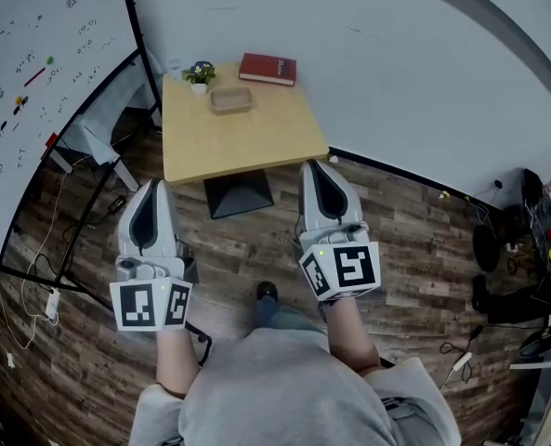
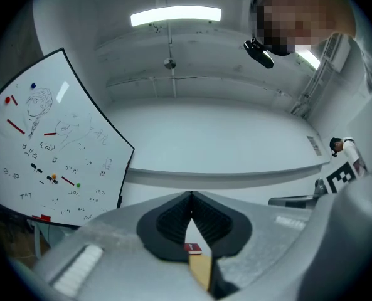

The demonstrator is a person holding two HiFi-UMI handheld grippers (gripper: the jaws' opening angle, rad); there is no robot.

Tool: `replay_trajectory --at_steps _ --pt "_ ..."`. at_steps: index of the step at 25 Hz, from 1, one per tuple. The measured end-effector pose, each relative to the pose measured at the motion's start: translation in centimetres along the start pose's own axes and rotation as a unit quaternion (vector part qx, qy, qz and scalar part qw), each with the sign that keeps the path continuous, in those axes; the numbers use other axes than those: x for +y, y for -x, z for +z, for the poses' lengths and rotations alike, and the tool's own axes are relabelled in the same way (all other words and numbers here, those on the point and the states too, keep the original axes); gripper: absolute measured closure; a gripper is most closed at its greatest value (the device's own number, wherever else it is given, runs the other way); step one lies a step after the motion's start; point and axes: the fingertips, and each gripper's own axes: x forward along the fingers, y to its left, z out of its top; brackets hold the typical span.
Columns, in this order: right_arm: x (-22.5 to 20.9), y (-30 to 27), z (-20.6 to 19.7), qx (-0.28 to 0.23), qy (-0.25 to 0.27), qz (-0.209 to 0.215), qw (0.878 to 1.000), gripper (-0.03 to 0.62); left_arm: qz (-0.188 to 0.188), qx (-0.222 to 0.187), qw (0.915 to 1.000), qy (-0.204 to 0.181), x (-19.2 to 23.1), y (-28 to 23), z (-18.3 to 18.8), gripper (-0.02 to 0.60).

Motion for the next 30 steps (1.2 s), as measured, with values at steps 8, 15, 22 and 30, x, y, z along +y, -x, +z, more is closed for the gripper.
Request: replay_trajectory --at_steps 8,15,22,30 --pt "-2.8 -5.4 -0.4 -0.007 -0.007 0.012 1.000 0.592 0.011 -0.006 0.9999 0.001 1.0 -5.4 -1.0 0.577" --pt "-5.0 -9.1 -0.9 -0.015 -0.012 0.023 1.000 0.591 0.016 -0.011 0.9998 -0.010 1.1 -9.5 -1.7 0.577" --pt "-7.8 -12.1 -1.2 -0.023 -0.015 0.027 0.999 0.592 0.016 -0.017 0.9995 -0.021 0.4 -13.1 -2.6 0.577" --pt "-8.5 -14.2 -2.4 -0.018 -0.019 0.048 0.999 0.592 0.030 -0.015 0.9992 -0.020 0.8 -14.7 -3.6 0.577"
